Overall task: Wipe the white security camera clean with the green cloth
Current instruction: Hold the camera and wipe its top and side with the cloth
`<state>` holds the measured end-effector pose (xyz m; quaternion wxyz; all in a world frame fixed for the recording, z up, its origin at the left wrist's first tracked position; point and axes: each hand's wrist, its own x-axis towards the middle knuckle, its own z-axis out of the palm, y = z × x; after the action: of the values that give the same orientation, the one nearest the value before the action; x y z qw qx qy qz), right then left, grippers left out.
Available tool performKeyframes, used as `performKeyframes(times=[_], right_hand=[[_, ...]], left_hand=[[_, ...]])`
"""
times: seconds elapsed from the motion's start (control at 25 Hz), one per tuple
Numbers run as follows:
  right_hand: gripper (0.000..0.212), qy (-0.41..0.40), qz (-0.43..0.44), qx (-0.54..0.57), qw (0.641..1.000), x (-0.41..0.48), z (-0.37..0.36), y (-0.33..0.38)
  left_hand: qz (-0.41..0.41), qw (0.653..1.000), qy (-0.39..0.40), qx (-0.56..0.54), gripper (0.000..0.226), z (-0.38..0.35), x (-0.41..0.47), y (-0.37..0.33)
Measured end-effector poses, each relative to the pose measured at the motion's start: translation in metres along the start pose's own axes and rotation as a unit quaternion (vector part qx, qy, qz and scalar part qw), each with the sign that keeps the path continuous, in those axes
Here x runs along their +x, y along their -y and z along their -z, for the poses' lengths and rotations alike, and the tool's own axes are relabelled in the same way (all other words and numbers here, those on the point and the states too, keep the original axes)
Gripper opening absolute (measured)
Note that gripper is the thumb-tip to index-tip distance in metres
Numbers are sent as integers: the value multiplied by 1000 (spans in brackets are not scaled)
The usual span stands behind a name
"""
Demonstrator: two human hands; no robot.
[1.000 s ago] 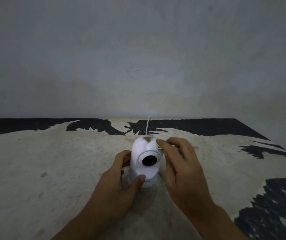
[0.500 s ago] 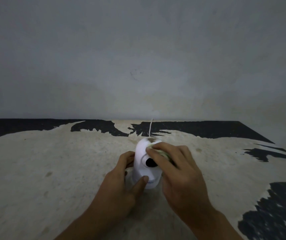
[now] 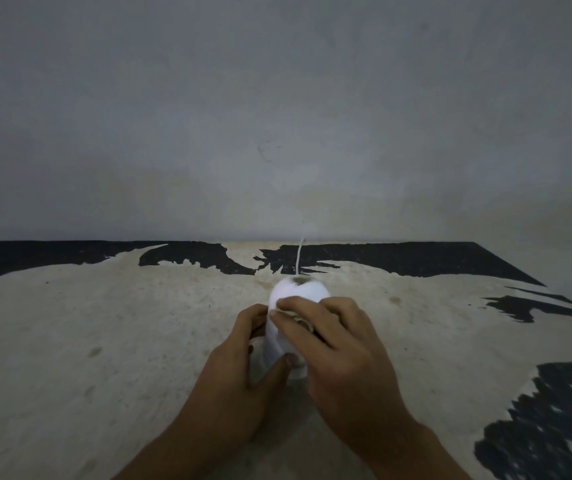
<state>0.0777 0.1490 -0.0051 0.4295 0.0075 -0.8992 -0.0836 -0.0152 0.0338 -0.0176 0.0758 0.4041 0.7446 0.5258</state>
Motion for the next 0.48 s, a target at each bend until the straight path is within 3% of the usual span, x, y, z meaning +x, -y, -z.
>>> performKeyframes(times=[0.24, 0.4, 0.48], right_hand=[[41, -61, -175, 39, 982, -5, 2, -27], [47, -90, -124, 96, 984, -5, -1, -21], [41, -88, -140, 115, 979, -7, -4, -24]], left_hand=[[-30, 1000, -2, 4, 57, -2, 1, 2], [-23, 1000, -4, 9, 59, -3, 3, 4], [-26, 1000, -3, 15, 59, -4, 3, 4]])
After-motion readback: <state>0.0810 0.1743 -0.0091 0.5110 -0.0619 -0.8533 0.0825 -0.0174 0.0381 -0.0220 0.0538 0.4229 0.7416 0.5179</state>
